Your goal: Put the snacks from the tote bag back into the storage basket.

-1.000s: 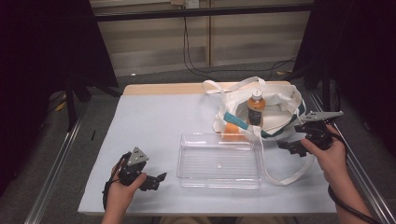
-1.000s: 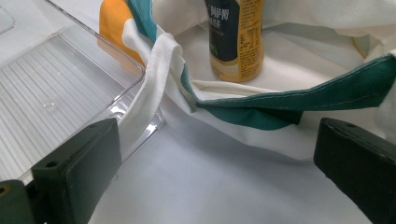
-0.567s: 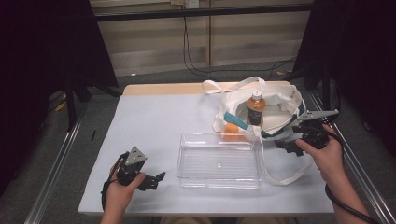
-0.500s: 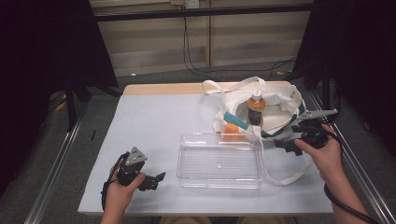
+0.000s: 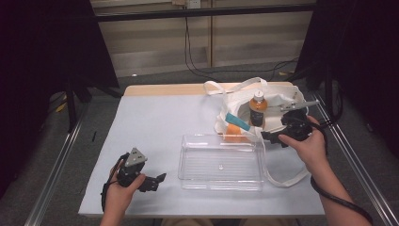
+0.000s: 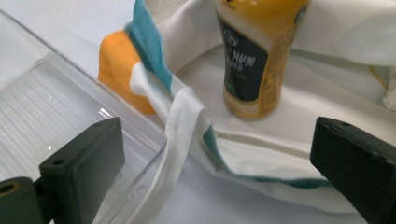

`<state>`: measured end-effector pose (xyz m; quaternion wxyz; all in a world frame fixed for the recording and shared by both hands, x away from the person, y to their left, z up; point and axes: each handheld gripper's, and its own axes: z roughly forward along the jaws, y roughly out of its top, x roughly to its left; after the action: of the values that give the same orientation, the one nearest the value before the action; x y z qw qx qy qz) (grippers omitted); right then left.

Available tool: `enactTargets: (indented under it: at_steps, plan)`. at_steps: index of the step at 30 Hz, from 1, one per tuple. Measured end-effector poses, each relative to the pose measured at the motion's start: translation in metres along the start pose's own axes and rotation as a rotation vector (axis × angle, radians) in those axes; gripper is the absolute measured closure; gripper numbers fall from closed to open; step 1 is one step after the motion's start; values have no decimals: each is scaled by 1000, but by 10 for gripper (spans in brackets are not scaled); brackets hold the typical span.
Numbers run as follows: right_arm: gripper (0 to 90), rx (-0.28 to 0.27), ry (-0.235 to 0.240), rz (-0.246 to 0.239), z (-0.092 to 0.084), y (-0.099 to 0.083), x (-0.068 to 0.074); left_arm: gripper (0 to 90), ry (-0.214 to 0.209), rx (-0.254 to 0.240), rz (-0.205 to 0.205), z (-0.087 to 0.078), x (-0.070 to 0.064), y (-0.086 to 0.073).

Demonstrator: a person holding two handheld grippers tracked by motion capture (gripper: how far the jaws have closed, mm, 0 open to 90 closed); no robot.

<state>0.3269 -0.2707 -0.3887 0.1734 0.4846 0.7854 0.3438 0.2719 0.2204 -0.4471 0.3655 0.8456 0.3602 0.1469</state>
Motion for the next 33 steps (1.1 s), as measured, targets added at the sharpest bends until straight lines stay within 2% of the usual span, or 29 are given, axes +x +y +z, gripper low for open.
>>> enactTargets:
  at_steps: [1,3,10,12,17,18,20,22,27,33]
  plan:
    - [32,0,0,0,0,0,0,34,2,-2,8,0,1,0]
    - [44,12,-23,14,3,7,1,33,3,-5,-8,-1,1,-1]
    - [63,22,-42,38,9,15,2,33,6,0,3,-2,4,-1]
    - [63,34,-50,58,12,19,1,33,4,-3,2,-2,4,-1]
    - [65,39,-76,70,16,23,0,33,3,-1,3,-1,4,-1]
    - [66,41,-82,69,18,23,0,33,-2,-3,-16,0,3,-2]
    - [66,46,-92,75,21,24,-1,33,2,5,2,-1,5,-2]
    - [68,54,-94,86,24,24,-2,33,-1,3,-10,-1,4,-2]
    - [92,52,-126,79,32,27,-4,33,0,4,-5,-1,6,-2]
    - [93,56,-139,74,38,31,-3,33,1,1,-7,-2,6,-2]
